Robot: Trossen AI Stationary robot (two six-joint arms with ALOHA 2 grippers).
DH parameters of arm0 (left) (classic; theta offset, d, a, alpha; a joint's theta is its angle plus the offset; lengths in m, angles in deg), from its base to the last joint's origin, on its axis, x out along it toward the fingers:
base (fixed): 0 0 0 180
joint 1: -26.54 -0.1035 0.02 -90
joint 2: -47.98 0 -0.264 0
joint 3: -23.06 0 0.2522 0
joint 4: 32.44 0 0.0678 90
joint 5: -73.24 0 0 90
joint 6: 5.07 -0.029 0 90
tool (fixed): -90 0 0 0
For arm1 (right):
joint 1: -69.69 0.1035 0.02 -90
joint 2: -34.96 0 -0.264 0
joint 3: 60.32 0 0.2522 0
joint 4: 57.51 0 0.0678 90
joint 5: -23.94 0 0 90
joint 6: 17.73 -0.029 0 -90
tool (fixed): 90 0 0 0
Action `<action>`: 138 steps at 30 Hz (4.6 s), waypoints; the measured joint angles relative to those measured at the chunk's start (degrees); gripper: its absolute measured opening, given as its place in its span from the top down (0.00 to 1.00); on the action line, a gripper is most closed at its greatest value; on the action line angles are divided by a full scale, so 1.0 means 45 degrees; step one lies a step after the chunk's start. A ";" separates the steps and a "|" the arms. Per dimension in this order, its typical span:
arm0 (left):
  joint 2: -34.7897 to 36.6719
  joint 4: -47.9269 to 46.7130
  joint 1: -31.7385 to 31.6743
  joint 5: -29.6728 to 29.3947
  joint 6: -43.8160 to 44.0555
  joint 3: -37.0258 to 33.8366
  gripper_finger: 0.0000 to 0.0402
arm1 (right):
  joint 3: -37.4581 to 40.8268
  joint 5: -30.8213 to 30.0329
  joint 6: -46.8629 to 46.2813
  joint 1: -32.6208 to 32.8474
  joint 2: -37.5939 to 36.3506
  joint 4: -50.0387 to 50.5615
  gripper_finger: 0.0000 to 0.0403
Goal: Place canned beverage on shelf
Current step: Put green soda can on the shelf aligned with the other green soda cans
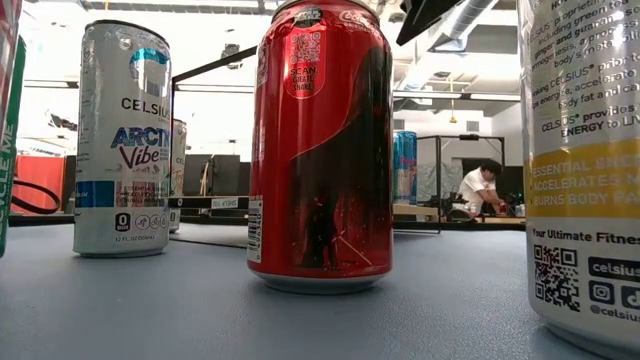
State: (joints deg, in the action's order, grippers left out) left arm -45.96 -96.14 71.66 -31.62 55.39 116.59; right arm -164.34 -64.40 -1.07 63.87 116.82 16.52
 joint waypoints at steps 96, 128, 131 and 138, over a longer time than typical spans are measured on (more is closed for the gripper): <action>-0.2046 -0.5225 -1.0783 -0.1369 0.4810 0.8032 0.21 | -0.1477 0.0363 0.1492 -0.2648 -0.1132 0.1889 0.36; -0.5458 -0.3820 -0.9942 -0.1190 0.2576 0.8042 0.19 | -0.1472 0.0425 0.1638 -0.2656 -0.1127 0.2973 0.36; -0.5512 -0.3738 -0.9947 -0.0971 0.2369 0.8037 0.19 | -0.1472 0.0430 0.1638 -0.2656 -0.1122 0.2951 0.36; -0.5560 -0.3642 -1.0025 -0.1179 0.2138 0.8042 0.19 | -0.1470 0.0430 0.1633 -0.2656 -0.1122 0.2887 0.36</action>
State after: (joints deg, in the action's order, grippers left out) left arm -70.98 -112.53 26.55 -36.93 65.01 152.78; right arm -170.96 -62.46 6.28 51.91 111.78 29.51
